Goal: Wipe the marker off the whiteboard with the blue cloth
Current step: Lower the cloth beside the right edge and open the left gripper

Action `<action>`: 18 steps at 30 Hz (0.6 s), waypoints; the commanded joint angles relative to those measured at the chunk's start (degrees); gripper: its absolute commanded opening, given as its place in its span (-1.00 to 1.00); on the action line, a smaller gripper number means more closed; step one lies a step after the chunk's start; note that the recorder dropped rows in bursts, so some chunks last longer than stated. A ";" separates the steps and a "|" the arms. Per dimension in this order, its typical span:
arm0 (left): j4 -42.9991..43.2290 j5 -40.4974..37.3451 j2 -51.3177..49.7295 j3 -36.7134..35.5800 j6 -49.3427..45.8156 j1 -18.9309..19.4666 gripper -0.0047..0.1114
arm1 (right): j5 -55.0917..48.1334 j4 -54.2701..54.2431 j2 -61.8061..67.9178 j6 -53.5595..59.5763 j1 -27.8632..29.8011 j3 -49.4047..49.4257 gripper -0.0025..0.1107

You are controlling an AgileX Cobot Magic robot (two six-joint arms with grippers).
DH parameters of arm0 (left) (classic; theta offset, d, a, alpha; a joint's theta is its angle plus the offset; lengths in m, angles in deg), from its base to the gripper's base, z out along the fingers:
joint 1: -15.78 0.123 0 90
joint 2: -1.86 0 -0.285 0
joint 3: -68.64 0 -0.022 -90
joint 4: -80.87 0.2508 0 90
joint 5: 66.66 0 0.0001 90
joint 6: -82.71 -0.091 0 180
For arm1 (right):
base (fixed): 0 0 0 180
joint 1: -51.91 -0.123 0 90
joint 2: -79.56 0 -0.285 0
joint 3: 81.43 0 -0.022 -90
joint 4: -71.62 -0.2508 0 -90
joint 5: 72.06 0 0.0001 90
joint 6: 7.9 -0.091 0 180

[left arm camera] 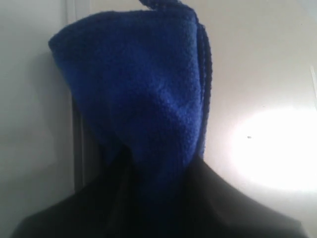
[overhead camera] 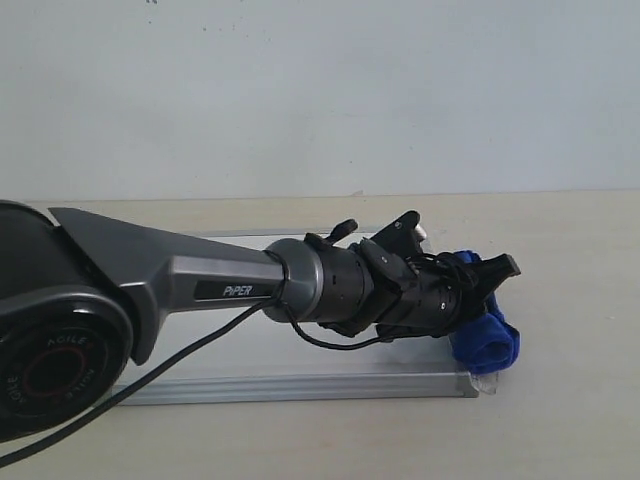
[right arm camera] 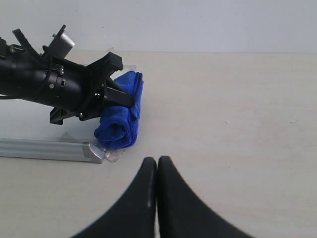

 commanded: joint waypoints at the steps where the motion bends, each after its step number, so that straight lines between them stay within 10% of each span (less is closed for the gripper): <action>1: -0.54 0.76 -0.40 0.41 0.68 -0.40 -0.85 | 0.74 -0.02 -0.23 0.02 0.10 -0.01 -0.96; 10: -0.54 0.75 -0.30 0.41 0.46 -0.40 -0.81 | 0.74 -0.02 -0.23 0.02 0.10 -0.01 -0.96; 18: -0.54 0.75 -0.08 0.41 0.46 -0.40 0.00 | 0.74 -0.02 -0.23 0.02 0.10 -0.01 -0.96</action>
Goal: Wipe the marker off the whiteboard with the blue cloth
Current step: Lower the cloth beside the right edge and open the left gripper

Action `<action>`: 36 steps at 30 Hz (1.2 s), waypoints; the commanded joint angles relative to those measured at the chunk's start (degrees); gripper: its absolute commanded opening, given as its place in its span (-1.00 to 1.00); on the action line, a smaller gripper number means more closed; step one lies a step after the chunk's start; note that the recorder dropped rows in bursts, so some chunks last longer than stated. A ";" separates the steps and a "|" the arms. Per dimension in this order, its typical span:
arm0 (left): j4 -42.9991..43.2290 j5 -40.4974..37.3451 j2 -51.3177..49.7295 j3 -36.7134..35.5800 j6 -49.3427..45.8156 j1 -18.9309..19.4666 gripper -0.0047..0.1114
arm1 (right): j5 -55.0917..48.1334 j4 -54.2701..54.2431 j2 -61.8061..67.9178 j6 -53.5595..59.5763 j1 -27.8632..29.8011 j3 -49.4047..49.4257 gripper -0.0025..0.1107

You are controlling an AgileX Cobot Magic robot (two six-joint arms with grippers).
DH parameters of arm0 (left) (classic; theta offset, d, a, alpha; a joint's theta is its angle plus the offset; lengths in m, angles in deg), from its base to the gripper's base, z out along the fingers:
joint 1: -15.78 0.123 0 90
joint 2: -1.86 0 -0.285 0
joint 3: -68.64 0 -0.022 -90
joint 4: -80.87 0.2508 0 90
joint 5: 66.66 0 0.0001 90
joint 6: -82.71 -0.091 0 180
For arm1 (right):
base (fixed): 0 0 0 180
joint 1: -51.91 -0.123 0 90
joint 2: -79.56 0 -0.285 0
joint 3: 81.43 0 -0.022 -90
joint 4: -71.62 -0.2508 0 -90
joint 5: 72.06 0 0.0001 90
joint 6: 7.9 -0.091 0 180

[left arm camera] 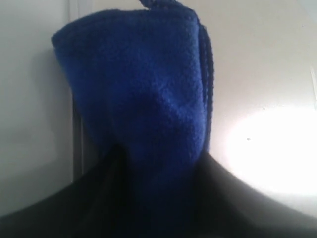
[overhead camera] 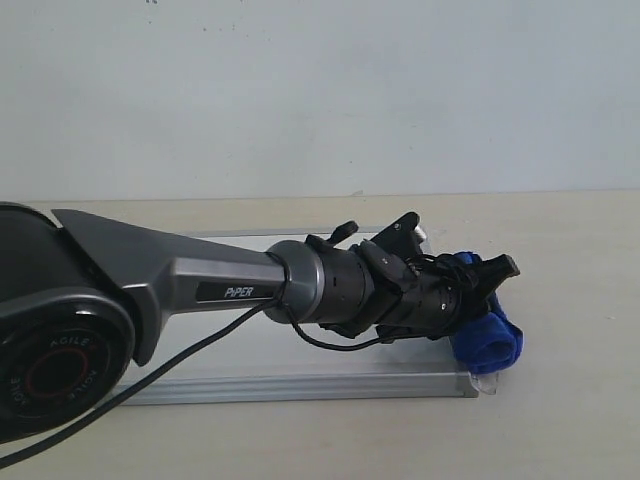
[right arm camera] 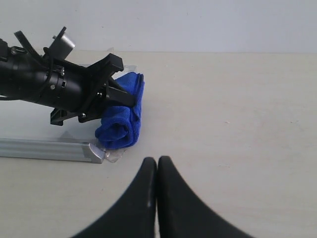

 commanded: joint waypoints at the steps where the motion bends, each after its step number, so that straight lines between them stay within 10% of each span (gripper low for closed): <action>1: -0.34 0.53 0.25 0.27 0.02 -0.40 0.07 | 0.74 -0.02 -0.23 0.02 0.10 -0.01 -0.96; 24: 4.61 -10.27 6.23 0.16 -4.90 1.69 0.24 | 0.74 -0.02 -0.23 0.02 0.10 -0.01 -0.96; 36: 17.43 -8.18 15.12 -12.71 -7.06 3.09 -0.20 | 0.74 -0.02 -0.23 0.02 0.10 -0.01 -0.96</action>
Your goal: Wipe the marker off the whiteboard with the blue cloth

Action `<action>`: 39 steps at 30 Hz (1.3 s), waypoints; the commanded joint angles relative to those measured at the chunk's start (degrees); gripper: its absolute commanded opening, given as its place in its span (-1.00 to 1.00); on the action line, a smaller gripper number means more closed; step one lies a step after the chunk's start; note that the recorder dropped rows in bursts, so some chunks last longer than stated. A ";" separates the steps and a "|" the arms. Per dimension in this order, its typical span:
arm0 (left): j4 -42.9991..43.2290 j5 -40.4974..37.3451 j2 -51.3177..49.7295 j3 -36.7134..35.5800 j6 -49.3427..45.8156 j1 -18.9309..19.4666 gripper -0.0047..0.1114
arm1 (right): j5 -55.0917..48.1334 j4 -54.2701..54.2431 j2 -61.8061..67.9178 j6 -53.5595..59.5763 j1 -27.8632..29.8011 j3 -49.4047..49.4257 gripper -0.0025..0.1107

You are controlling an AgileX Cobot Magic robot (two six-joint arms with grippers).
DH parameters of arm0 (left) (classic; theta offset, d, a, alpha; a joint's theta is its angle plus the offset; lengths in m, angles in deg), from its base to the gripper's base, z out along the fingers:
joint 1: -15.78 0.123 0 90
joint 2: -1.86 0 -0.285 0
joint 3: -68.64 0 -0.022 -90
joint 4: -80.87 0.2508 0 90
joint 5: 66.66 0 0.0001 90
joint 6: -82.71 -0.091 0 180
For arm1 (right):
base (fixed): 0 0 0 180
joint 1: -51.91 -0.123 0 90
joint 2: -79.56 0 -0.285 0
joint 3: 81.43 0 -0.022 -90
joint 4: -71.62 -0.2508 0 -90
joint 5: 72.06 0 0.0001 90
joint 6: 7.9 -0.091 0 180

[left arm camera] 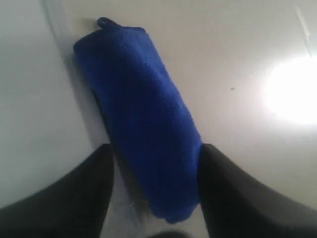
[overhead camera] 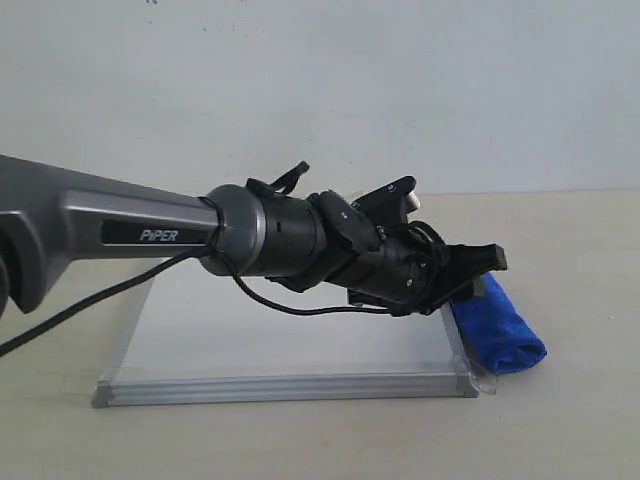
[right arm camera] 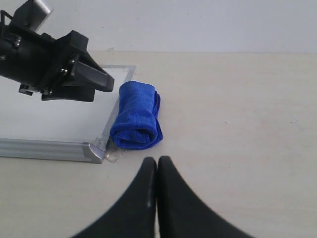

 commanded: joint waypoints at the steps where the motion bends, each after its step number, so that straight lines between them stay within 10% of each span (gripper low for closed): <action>1: 6.41 0.99 5.26 -4.97 -1.40 0.23 -0.26 | 0.74 -0.02 -0.23 0.02 0.10 -0.01 -0.96; 10: 7.71 5.85 15.42 -17.24 -4.69 0.23 -0.86 | 0.74 -0.02 -0.23 0.02 0.10 -0.01 -0.96; 26: 7.71 24.19 38.17 -47.95 -4.92 -0.27 -0.85 | 0.74 -0.02 -0.23 0.02 0.10 -0.01 -0.96; 39: 21.84 36.71 68.24 -77.63 11.66 -9.28 -0.85 | 0.74 -0.02 -0.23 0.02 0.10 -0.01 -0.96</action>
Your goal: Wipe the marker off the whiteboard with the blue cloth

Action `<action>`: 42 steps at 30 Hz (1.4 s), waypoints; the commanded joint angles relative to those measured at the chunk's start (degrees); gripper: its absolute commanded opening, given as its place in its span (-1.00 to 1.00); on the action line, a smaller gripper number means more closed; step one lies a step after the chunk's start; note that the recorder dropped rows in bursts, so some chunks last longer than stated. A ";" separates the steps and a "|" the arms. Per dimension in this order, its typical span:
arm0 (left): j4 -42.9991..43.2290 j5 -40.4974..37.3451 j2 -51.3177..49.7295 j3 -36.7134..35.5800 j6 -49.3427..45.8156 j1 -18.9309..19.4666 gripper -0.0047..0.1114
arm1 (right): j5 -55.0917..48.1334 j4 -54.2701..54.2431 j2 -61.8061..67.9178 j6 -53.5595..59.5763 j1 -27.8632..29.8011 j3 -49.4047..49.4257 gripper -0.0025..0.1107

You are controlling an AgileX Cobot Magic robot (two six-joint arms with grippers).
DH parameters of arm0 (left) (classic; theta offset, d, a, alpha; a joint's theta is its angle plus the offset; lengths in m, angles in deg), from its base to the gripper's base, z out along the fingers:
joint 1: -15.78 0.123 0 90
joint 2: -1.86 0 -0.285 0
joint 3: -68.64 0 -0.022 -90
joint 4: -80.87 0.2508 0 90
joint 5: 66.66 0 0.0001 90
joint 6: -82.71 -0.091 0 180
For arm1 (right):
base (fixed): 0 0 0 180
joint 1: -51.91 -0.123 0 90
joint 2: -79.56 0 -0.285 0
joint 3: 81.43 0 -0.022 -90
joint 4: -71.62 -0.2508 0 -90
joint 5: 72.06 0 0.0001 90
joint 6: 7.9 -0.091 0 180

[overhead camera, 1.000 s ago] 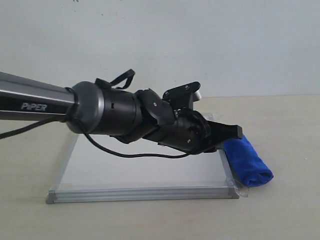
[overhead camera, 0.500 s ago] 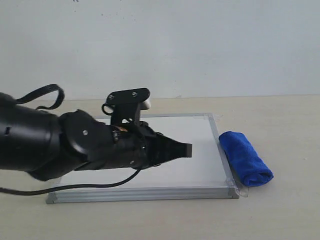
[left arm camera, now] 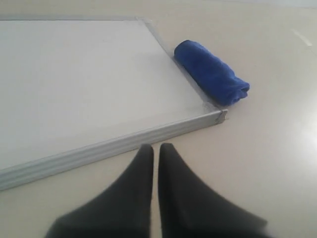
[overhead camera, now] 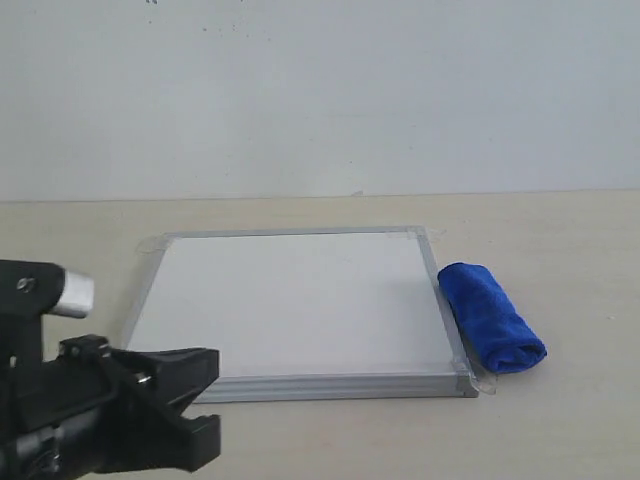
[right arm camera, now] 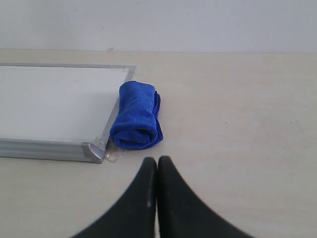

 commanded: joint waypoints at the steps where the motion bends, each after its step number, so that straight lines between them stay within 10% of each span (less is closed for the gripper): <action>1: 4.54 0.79 8.73 -6.60 5.65 -0.56 -0.85 | 0.74 -0.02 -0.23 0.02 0.10 -0.01 -0.96; 14: 4.38 -6.41 18.36 -9.38 7.14 -0.56 -0.85 | 0.74 -0.02 -0.23 0.02 0.10 -0.01 -0.96; 25: 4.41 -8.31 20.79 -9.27 -12.69 0.18 -0.85 | 0.74 -0.02 -0.23 0.02 0.10 -0.01 -0.96; 42: 6.13 -32.31 61.60 -9.38 -19.52 31.29 -0.85 | 0.74 -0.02 -0.23 0.02 0.10 -0.01 -0.96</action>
